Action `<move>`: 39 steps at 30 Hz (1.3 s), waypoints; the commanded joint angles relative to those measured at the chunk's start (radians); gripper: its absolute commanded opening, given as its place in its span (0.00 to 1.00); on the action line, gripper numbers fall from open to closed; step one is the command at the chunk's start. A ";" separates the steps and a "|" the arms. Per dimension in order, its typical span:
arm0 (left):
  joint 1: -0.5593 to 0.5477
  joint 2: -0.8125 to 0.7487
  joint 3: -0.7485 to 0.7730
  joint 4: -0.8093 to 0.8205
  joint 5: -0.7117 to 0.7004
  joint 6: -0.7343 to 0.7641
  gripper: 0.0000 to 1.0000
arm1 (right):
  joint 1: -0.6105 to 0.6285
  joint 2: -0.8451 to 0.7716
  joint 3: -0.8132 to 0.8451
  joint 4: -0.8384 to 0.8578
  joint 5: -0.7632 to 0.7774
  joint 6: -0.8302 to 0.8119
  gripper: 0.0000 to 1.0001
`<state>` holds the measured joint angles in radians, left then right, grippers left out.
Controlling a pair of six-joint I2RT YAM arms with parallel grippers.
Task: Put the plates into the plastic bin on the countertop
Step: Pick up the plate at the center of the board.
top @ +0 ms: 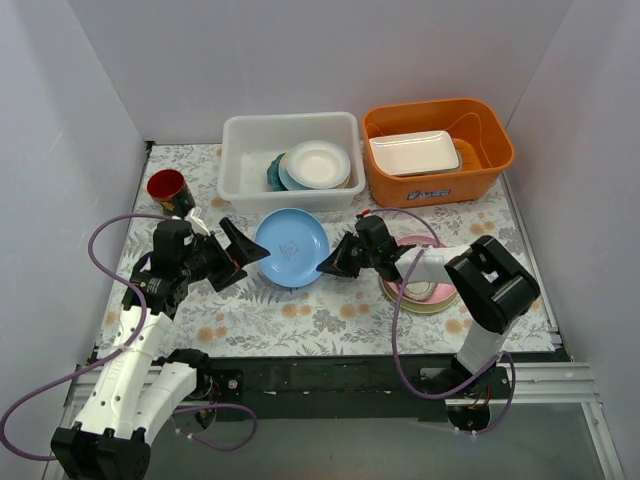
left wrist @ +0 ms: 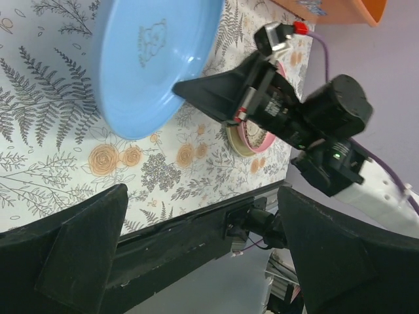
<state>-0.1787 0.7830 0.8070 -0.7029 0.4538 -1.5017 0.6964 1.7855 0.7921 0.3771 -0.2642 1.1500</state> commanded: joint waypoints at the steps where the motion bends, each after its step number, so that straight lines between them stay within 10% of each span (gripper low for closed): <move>1: -0.001 -0.004 0.023 -0.036 -0.029 0.029 0.98 | 0.003 -0.167 0.006 -0.102 0.028 -0.059 0.01; 11: -0.004 -0.050 0.015 -0.063 -0.098 0.012 0.98 | 0.006 -0.443 -0.027 -0.279 0.086 -0.148 0.01; 28: -0.068 0.097 0.034 0.083 -0.128 0.009 0.89 | 0.006 -0.443 -0.014 -0.261 0.022 -0.157 0.01; 39: -0.105 0.193 0.072 0.140 -0.165 0.024 0.37 | 0.012 -0.399 0.027 -0.265 -0.056 -0.193 0.01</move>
<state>-0.2771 0.9668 0.8326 -0.6003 0.3180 -1.4910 0.6971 1.3689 0.7712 0.0620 -0.2592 0.9890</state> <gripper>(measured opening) 0.476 0.045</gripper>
